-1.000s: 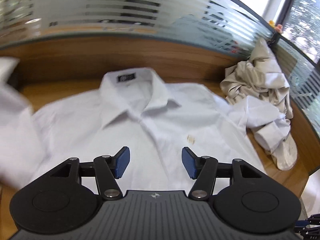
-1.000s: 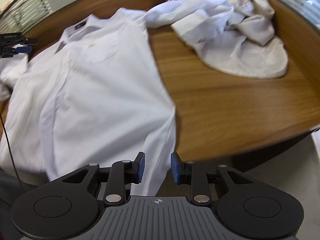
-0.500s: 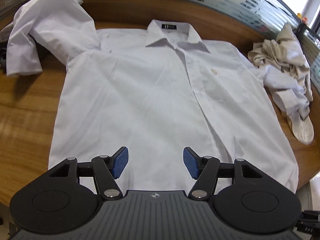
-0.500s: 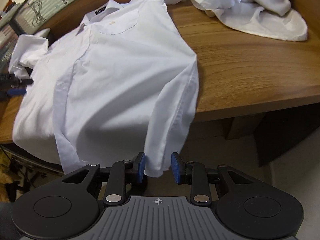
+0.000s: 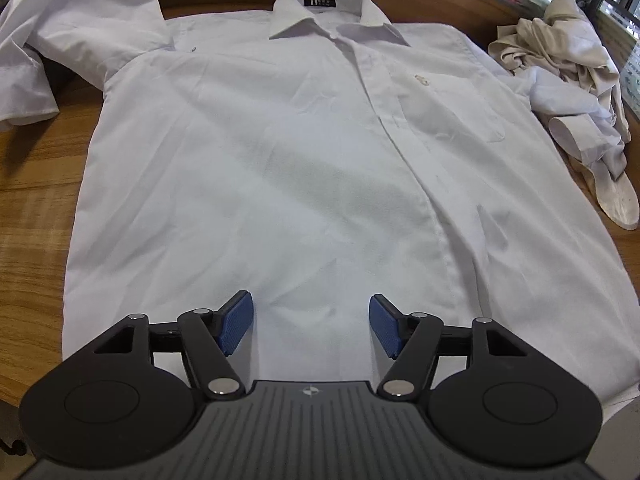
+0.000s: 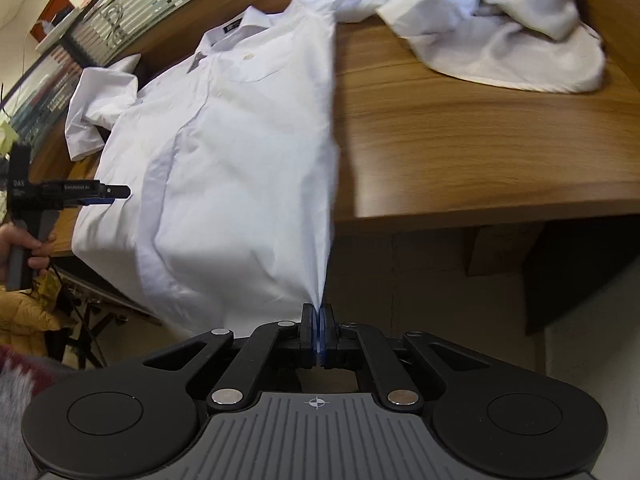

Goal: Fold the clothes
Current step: 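Grasp the shirt hem with the right gripper and pull it taut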

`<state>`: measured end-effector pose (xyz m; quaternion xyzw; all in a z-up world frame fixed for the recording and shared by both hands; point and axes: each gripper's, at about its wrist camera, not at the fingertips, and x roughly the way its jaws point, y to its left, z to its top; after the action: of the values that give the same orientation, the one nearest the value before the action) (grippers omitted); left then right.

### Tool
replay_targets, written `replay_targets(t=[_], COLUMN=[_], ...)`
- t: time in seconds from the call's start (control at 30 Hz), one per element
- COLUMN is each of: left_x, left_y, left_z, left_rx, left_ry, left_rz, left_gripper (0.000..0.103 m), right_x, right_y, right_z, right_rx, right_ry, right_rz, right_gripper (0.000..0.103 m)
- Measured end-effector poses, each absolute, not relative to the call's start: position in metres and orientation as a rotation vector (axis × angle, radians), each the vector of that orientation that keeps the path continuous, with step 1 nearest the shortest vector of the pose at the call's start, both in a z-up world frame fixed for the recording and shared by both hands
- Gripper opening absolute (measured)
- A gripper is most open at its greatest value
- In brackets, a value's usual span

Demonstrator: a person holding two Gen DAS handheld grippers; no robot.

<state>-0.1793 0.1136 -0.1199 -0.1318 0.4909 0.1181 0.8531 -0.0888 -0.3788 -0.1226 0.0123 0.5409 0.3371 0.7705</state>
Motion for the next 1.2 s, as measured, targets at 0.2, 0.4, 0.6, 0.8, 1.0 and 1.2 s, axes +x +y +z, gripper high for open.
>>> replay_targets(t=[0.2, 0.4, 0.6, 0.8, 1.0, 1.2], left_x=[-0.178, -0.176, -0.177, -0.219, -0.268, -0.285], left_y=[0.114, 0.113, 0.117, 0.093, 0.034, -0.016], left_z=[-0.123, -0.124, -0.121, -0.089, -0.102, -0.163], left_rx=[-0.276, -0.249, -0.281, -0.331, -0.413, -0.424], left_ry=[1.022, 1.020, 1.011, 0.884, 0.911, 0.997], left_rz=[0.234, 0.216, 0.249, 0.152, -0.033, -0.137], left_gripper=[0.077, 0.078, 0.076, 0.075, 0.075, 0.076], right_x=[-0.079, -0.079, -0.077, -0.070, -0.065, -0.061], right_y=[-0.381, -0.363, -0.367, -0.376, -0.381, -0.379], right_z=[-0.148, -0.165, -0.155, -0.137, -0.113, -0.090], right_rx=[-0.076, -0.173, -0.114, -0.028, 0.046, 0.083], right_ry=[1.220, 1.237, 1.262, 1.282, 1.287, 1.300], right_rz=[0.727, 0.728, 0.740, 0.787, 0.833, 0.864], right_gripper=[0.004, 0.003, 0.004, 0.004, 0.004, 0.004])
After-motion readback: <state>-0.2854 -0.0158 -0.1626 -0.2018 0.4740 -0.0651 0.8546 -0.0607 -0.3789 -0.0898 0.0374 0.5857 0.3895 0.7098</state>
